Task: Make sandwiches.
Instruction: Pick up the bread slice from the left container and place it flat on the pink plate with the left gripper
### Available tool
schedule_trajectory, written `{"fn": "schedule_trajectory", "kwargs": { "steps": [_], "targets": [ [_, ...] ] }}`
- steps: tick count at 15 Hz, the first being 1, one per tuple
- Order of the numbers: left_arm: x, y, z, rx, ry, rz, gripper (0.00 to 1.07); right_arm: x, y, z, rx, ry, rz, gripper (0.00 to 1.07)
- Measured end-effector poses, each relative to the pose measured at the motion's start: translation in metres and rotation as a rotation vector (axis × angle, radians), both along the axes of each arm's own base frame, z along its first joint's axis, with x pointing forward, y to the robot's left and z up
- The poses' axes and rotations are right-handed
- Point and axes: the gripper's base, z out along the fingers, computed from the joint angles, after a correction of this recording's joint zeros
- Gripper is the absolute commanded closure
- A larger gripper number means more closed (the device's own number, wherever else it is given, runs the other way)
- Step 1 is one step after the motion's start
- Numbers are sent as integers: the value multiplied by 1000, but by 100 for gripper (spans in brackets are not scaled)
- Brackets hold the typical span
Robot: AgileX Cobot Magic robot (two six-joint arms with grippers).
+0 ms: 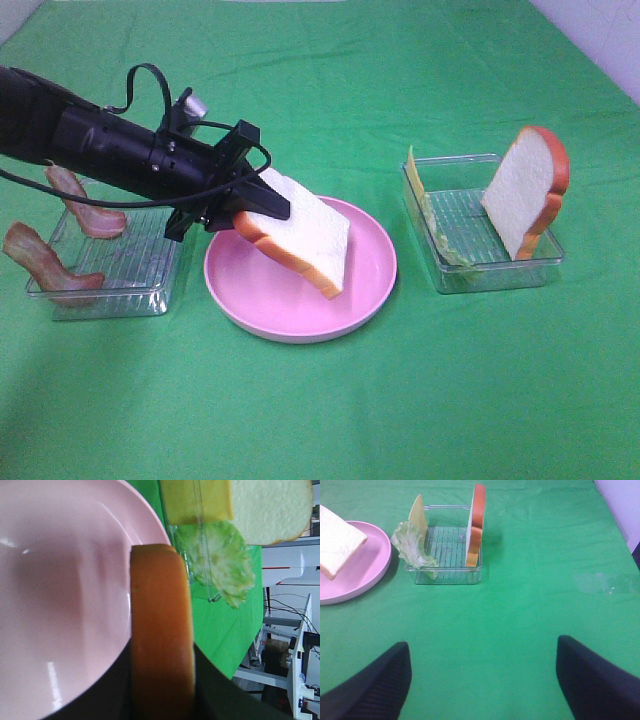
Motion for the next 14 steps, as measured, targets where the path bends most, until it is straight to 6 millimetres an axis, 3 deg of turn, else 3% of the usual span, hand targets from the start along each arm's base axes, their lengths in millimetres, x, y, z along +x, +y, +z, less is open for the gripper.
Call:
{"fn": "schedule_trajectory", "kwargs": {
  "steps": [3,7,10,12,13,14],
  "targets": [
    [-6,-16,-18,40,21,-17,107,0,0,0,0,0,0,32],
    [-5,-29,-16,55,-9,-1,101,0,0,0,0,0,0,32],
    [-5,-29,-16,56,-12,1,76,0,0,0,0,0,0,32],
    [-4,-29,-15,58,-21,-1,37,0,0,0,0,0,0,32],
    [-3,-29,-15,60,-27,-2,27,0,0,0,0,0,0,32],
    [-2,-30,-13,66,-43,-16,27,0,0,0,0,0,0,32]
  ]
}}
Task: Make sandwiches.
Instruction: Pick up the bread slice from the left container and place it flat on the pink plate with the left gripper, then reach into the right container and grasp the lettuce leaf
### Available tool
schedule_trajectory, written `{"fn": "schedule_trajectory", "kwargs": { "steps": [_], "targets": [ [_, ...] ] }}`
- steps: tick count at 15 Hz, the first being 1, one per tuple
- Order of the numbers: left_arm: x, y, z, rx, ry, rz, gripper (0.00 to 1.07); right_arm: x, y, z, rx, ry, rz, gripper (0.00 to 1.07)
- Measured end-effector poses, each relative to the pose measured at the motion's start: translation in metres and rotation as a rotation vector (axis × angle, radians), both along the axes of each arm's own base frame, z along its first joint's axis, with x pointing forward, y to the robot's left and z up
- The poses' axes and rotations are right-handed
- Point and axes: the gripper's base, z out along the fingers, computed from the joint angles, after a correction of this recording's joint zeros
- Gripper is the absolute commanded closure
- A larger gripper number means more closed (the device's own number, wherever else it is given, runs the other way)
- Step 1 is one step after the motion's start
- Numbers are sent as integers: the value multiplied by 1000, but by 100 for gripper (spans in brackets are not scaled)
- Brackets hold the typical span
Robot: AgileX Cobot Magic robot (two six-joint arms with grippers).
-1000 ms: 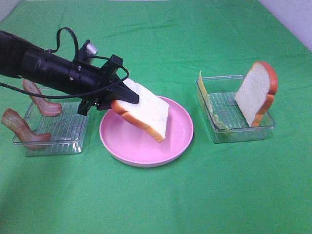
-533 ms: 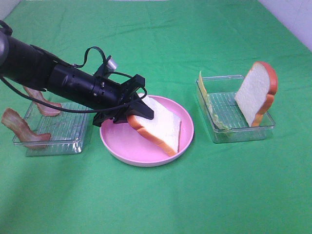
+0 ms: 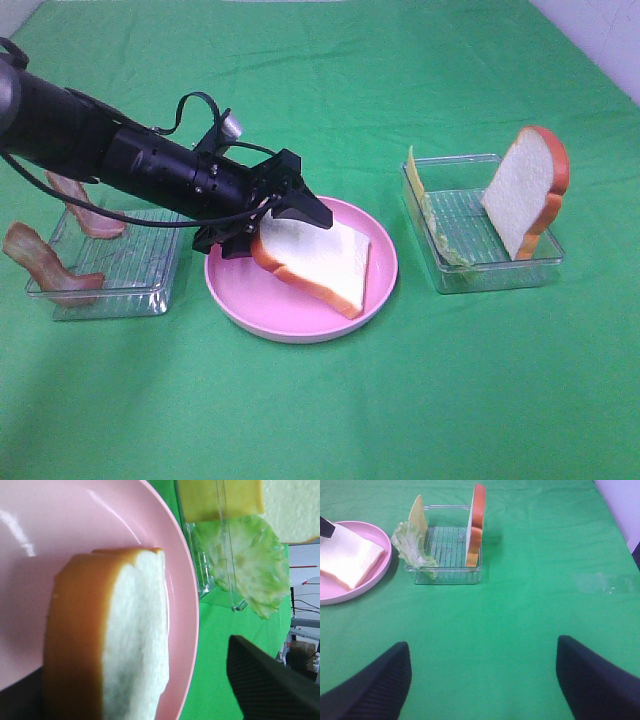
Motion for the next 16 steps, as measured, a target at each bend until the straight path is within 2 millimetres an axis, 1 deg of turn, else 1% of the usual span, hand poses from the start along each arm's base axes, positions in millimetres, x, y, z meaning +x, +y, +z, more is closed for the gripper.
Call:
{"fn": "schedule_trajectory", "kwargs": {
  "steps": [2,3,6,8,9,11,15,16],
  "targets": [
    [6,-1,7,33,-58,-55,27,0,0,0,0,0,0,32],
    [9,-3,10,68,-95,-102,29,0,0,0,0,0,0,32],
    [14,-21,27,220,-160,-218,30,0,0,0,0,0,0,32],
    [17,-30,40,359,-161,-245,30,0,0,0,0,0,0,32],
    [19,-35,53,456,-147,-252,30,0,0,0,0,0,0,32],
    [24,-33,73,556,-102,-233,30,0,0,0,0,0,0,32],
    [33,-26,123,679,-86,-193,30,0,0,0,0,0,0,32],
    [37,-24,136,701,-124,-177,30,0,0,0,0,0,0,32]
  ]
}}
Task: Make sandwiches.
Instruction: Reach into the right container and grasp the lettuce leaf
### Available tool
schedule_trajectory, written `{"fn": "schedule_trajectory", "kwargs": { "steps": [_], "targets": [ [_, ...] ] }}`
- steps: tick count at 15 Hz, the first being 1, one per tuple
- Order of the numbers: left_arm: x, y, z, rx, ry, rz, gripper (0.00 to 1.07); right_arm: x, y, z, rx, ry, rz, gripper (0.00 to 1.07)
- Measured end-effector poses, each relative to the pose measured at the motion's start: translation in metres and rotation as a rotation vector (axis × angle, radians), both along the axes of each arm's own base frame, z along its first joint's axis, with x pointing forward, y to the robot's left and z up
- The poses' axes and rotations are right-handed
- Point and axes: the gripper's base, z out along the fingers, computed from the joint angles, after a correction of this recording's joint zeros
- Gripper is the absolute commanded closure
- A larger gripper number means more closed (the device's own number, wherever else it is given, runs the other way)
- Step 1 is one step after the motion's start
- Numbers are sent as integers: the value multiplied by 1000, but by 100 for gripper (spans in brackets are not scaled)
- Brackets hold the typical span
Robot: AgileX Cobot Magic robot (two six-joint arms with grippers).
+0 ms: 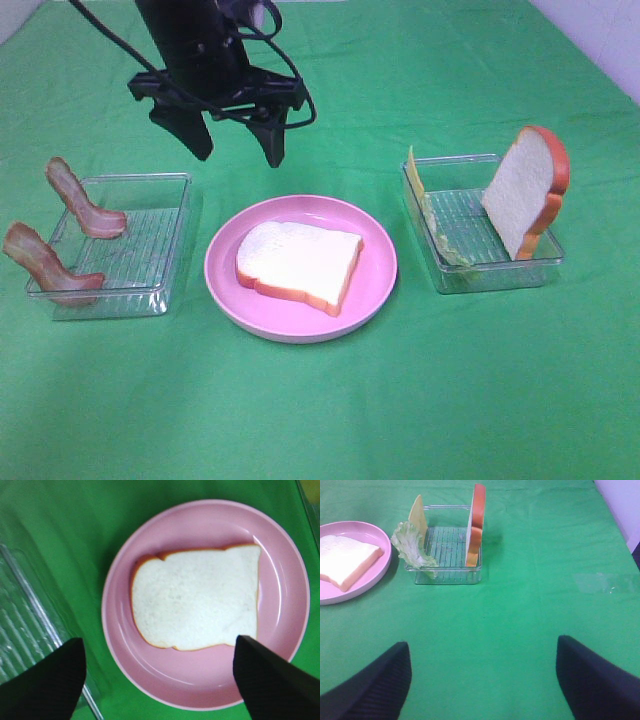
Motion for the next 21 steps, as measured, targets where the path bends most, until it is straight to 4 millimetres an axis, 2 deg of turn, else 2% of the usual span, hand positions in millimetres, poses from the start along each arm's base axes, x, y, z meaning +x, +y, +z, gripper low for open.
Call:
{"fn": "schedule_trajectory", "kwargs": {
  "steps": [2,4,6,7,9,11,18,19,21],
  "targets": [
    [5,3,12,9,-49,21,30,0,0,0,0,0,0,32],
    [11,19,20,10,-64,77,30,0,0,0,0,0,0,32],
    [23,51,26,9,-75,151,30,0,0,0,0,0,0,32],
    [31,81,34,11,-90,218,30,0,0,0,0,0,0,32],
    [35,106,40,11,-103,270,31,0,0,0,0,0,0,32],
    [30,121,40,21,-85,300,35,0,0,0,0,0,0,32],
    [-34,186,37,121,30,412,36,0,0,0,0,0,0,32],
    [-53,204,31,138,76,460,36,0,0,0,0,0,0,32],
    [-66,207,14,158,146,463,36,0,0,0,0,0,0,32]
  ]
}}
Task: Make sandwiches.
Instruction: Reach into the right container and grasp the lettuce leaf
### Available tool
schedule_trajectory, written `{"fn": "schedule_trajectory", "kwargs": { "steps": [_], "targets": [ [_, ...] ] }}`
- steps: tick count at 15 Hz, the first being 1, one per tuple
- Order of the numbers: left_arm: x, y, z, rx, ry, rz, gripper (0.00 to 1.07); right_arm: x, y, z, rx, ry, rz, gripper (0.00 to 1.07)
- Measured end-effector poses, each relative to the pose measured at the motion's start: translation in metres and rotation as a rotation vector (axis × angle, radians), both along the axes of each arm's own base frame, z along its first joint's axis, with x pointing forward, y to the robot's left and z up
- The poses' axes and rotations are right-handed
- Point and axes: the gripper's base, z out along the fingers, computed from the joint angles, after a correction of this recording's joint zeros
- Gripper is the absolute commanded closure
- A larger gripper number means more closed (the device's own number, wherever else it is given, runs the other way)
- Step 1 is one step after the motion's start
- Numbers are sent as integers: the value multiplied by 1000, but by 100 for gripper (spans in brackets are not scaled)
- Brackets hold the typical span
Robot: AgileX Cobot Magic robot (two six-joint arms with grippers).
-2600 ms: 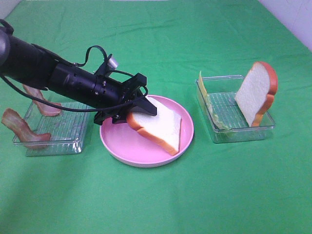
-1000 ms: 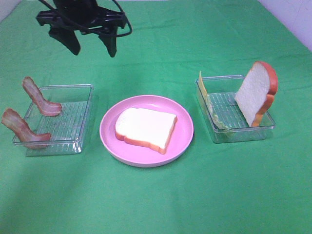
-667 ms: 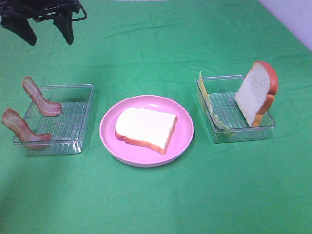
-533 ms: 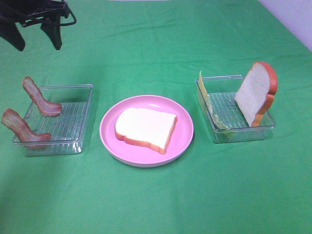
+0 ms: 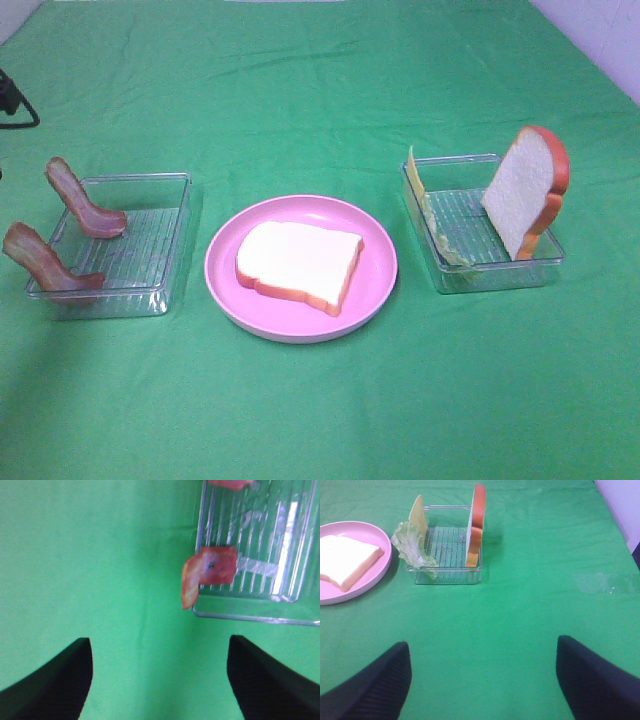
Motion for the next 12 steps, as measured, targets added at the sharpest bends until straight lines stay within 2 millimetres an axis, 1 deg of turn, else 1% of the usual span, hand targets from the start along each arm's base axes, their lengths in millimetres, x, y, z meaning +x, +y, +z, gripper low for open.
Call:
{"fn": "schedule_trajectory", "kwargs": {
  "steps": [2,3,4,7,9,12],
  "targets": [
    [-12,1,-21,4,83,12,36,0,0,0,0,0,0,32],
    [-15,1,-30,4,92,22,36,0,0,0,0,0,0,32],
    [-15,1,-38,2,82,27,36,0,0,0,0,0,0,32],
    [-8,-1,-55,-15,84,35,36,0,0,0,0,0,0,32],
    [-9,-1,-54,-14,82,25,36,0,0,0,0,0,0,32],
    [-13,-1,-45,-12,77,-18,36,0,0,0,0,0,0,32]
  ]
}}
